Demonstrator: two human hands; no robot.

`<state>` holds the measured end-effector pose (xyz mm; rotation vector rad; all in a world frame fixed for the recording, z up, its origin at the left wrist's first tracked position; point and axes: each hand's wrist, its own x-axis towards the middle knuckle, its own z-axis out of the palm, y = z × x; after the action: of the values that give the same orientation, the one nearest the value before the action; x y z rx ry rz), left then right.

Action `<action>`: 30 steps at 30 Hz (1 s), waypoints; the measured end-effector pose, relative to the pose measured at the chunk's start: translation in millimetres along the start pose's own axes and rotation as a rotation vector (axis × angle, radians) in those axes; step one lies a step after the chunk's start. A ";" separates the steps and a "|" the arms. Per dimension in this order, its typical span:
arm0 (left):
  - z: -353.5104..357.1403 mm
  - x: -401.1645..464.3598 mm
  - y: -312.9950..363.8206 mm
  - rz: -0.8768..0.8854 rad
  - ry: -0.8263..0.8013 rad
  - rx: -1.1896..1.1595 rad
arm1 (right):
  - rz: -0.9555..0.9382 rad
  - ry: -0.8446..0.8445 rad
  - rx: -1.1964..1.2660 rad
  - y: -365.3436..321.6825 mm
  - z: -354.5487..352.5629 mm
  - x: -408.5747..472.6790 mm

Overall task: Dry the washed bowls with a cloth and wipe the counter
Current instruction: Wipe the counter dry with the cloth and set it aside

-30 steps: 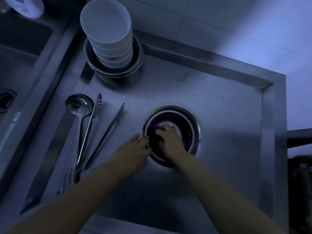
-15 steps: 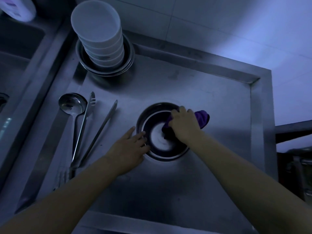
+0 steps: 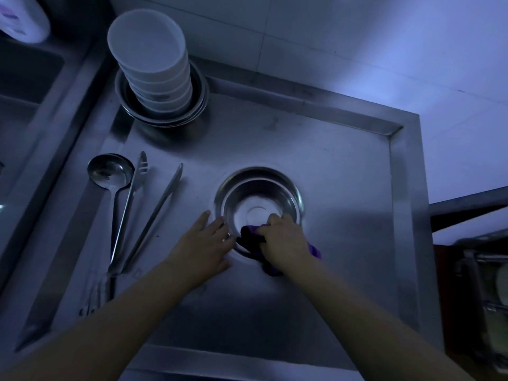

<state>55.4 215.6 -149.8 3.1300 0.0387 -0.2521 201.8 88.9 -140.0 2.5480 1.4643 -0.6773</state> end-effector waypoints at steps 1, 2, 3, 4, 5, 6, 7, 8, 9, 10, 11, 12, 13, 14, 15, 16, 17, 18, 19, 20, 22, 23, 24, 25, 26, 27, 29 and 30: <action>1.5 0.3 0.3 -0.005 0.004 0.006 | 0.005 0.009 -0.001 -1.9 0.5 3.9; 2.2 0.2 0.3 -0.009 0.010 0.010 | 0.009 0.016 -0.008 -3.7 1.1 7.4; 2.7 -0.4 0.6 -0.011 0.016 0.015 | 0.013 0.019 -0.018 -5.2 2.3 10.7; 3.3 -1.3 1.2 -0.010 0.023 0.021 | 0.017 0.019 -0.025 -6.6 3.6 13.2; 4.0 -2.3 1.7 -0.013 0.026 0.025 | 0.020 0.015 -0.023 -7.6 4.1 15.4; 3.5 -3.1 2.6 -0.028 0.010 0.019 | 0.023 0.010 -0.013 -8.3 4.3 16.7; 1.7 -3.6 4.0 -0.052 -0.011 0.012 | 0.024 0.004 0.004 -8.4 3.8 17.9; 0.2 -4.9 5.7 -0.076 -0.038 0.012 | 0.018 -0.002 0.024 -8.0 2.8 18.0; 0.8 -6.6 8.0 -0.093 -0.071 0.010 | 0.008 -0.010 0.048 -7.4 1.2 17.0; 4.6 -9.1 10.0 -0.114 -0.121 -0.001 | -0.004 -0.018 0.087 -6.9 -1.1 14.3; 5.7 -12.1 12.0 -0.148 -0.179 -0.011 | -0.012 -0.018 0.157 -7.0 -3.4 9.1; 4.8 -16.2 14.1 -0.186 -0.216 -0.020 | -0.006 0.000 0.264 -7.9 -5.8 1.9; 3.5 -21.0 16.3 -0.221 -0.226 -0.029 | 0.019 0.034 0.393 -10.0 -7.7 -7.2; 1.0 -26.7 19.2 -0.251 -0.221 -0.050 | 0.050 0.084 0.514 -12.5 -8.5 -17.9; -4.2 -33.1 21.9 -0.277 -0.211 -0.084 | 0.087 0.142 0.607 -15.6 -8.1 -29.0; -10.6 -39.9 24.5 -0.301 -0.192 -0.125 | 0.127 0.201 0.663 -19.4 -6.9 -40.7; -17.1 -46.4 27.7 -0.329 -0.152 -0.173 | 0.165 0.268 0.699 -24.0 -5.4 -51.9; -23.3 -53.0 32.0 -0.366 -0.097 -0.249 | 0.194 0.355 0.732 -29.8 -4.0 -63.1; -31.1 -58.2 37.2 -0.415 -0.034 -0.364 | 0.211 0.457 0.771 -36.8 -3.5 -73.8; -41.3 -62.7 42.9 -0.483 0.023 -0.518 | 0.213 0.554 0.805 -44.2 -3.8 -84.0; -70.9 -70.3 54.0 -0.628 0.089 -0.991 | 0.182 0.695 0.814 -59.4 -5.9 -105.1; -86.1 -72.8 59.9 -0.667 0.084 -1.274 | 0.149 0.744 0.798 -67.3 -7.8 -115.5; -98.7 -74.7 65.4 -0.678 0.087 -1.528 | 0.107 0.787 0.778 -74.8 -10.0 -125.1; -109.4 -77.5 70.7 -0.683 0.104 -1.708 | 0.057 0.825 0.754 -82.2 -12.6 -134.2; -119.4 -81.9 75.5 -0.693 0.127 -1.811 | 0.003 0.858 0.726 -89.2 -15.8 -143.1; -127.6 -86.2 79.4 -0.701 0.157 -1.845 | -0.047 0.880 0.696 -95.5 -19.4 -151.9; -140.8 -94.9 85.5 -0.697 0.237 -1.852 | -0.128 0.874 0.632 -102.8 -25.2 -169.6; -145.4 -99.6 87.8 -0.696 0.268 -1.856 | -0.159 0.856 0.593 -103.3 -27.2 -178.6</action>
<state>-17.4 125.8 9.6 1.1855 0.7881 0.1712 46.2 10.7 -25.9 3.4644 1.9238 0.0392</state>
